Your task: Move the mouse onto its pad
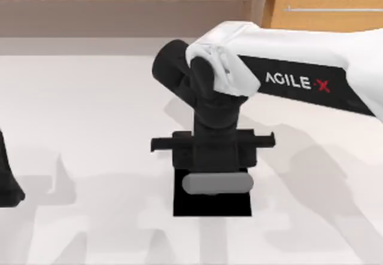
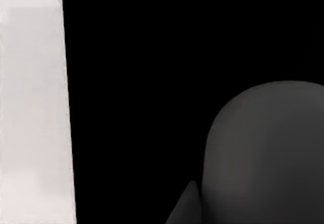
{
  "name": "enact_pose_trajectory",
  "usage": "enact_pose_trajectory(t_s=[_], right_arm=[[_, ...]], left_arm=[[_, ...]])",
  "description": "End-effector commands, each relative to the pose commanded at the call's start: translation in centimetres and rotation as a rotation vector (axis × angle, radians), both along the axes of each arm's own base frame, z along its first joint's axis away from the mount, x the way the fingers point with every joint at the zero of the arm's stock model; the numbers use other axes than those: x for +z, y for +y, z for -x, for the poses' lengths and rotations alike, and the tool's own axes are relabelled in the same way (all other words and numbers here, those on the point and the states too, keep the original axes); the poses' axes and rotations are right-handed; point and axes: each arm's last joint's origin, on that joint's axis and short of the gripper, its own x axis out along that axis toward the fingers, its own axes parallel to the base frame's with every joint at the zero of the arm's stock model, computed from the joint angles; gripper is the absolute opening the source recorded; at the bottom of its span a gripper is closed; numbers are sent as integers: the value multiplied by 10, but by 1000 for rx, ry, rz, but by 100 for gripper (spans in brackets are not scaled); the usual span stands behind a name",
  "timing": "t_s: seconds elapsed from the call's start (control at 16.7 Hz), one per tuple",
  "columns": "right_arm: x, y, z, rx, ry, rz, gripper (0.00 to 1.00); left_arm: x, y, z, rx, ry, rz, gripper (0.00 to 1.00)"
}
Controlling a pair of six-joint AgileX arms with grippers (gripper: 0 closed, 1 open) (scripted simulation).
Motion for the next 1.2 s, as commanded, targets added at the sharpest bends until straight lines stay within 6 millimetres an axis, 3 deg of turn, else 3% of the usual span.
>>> enact_pose_trajectory(t_s=[0.06,0.84,1.2], right_arm=[[0,0,0,0,0,0,0],[0,0,0,0,0,0,98],[0,0,0,0,0,0,100]], left_arm=[[0,0,0,0,0,0,100],[0,0,0,0,0,0,100],[0,0,0,0,0,0,100]])
